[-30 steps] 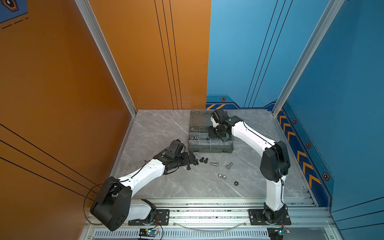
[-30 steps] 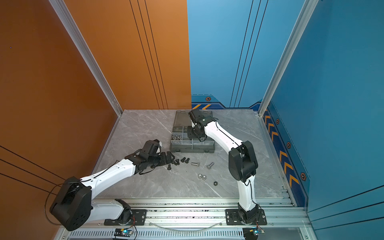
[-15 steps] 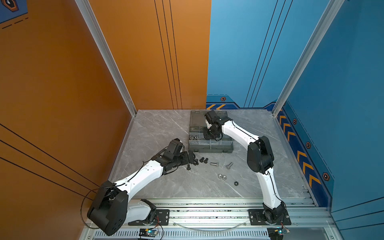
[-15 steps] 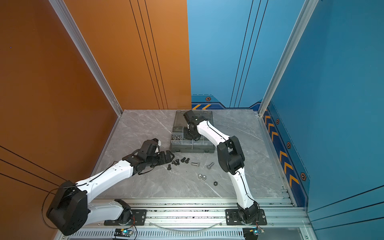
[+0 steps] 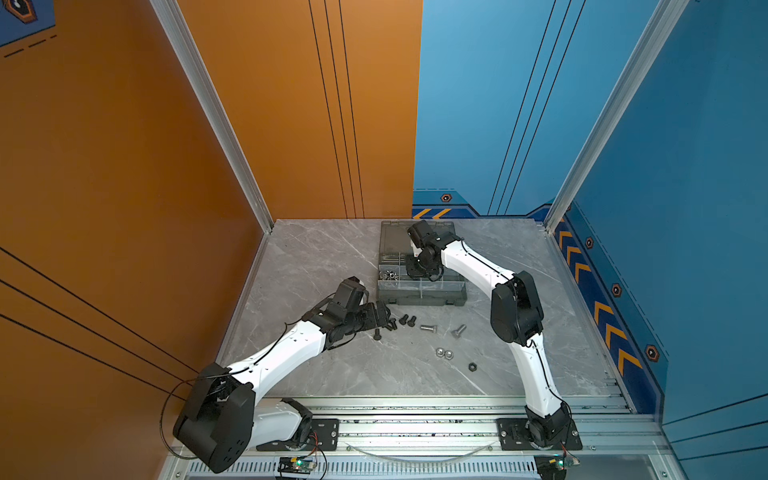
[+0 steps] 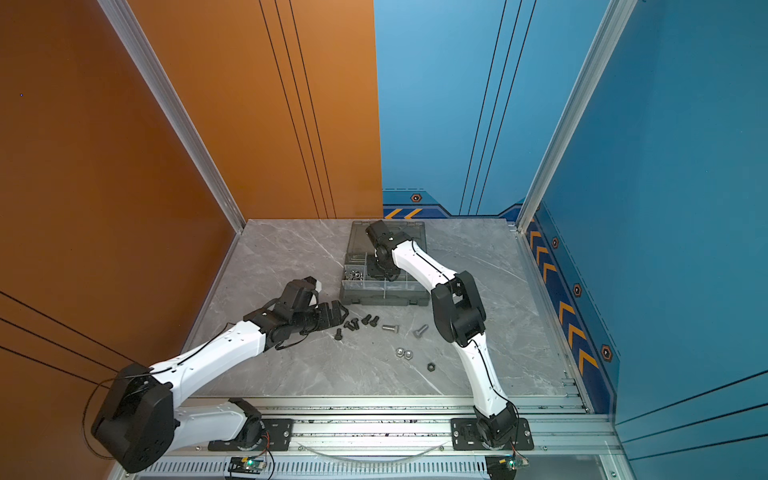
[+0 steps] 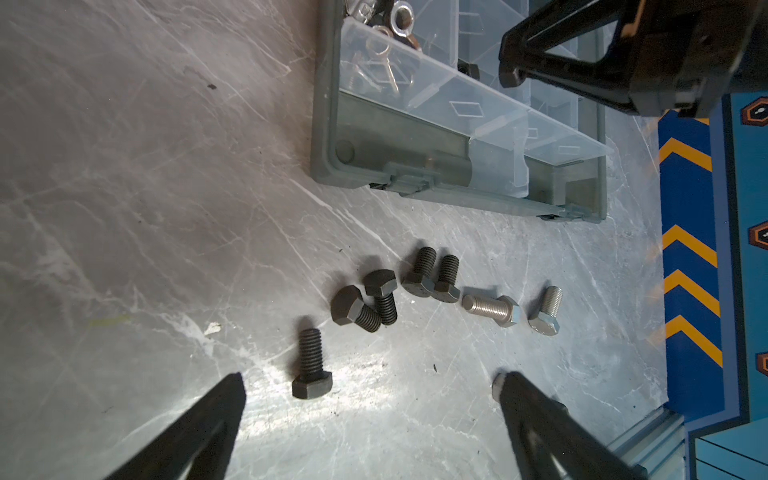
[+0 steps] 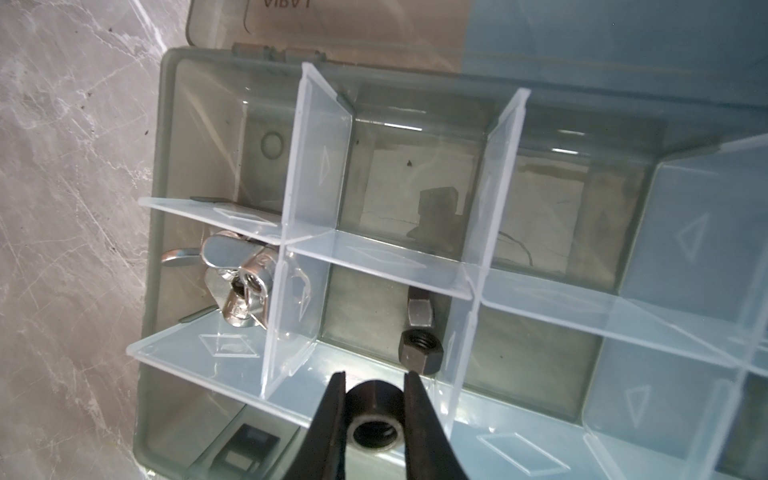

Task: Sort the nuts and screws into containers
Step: 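Open the right gripper to drop the hex nut into the compartment, then move the open right gripper back and lower it toward the last black hex nut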

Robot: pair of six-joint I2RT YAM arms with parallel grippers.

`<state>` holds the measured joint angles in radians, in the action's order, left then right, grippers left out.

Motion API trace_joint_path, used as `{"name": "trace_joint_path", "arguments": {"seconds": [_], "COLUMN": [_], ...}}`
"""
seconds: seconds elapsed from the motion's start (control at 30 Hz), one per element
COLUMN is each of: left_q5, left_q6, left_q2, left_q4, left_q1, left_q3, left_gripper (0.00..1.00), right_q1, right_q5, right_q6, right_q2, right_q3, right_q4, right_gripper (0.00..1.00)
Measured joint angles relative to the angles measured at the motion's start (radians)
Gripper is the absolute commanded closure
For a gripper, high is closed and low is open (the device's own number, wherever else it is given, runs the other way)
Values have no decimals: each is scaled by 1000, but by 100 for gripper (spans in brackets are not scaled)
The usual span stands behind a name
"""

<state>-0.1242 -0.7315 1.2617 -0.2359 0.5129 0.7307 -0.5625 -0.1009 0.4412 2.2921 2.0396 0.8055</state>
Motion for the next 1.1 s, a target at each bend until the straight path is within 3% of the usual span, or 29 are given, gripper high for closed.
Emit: {"name": "trace_joint_path", "arguments": {"seconds": [0.13, 0.2, 0.57, 0.77, 1.1], "left_q5": [0, 3, 11, 11, 11], "left_q6": [0, 0, -4, -4, -4], "left_q2": [-9, -16, -52, -52, -29], "left_q4": [0, -1, -2, -2, 0], "left_q1": [0, 0, 0, 0, 0], "left_q3": [-9, -11, -23, -24, -24], "left_gripper": [2, 2, 2, 2, 2], "right_q1": [1, 2, 13, 19, 28], "right_q5": [0, 0, 12, 29, 50], "right_q6": [3, -2, -39, -63, -55], "right_q2": [11, 12, -17, -223, -613], "right_q3": [15, 20, 45, -121, -587], "right_q4": [6, 11, 69, 84, 88], "right_gripper": [64, 58, 51, 49, 46]}}
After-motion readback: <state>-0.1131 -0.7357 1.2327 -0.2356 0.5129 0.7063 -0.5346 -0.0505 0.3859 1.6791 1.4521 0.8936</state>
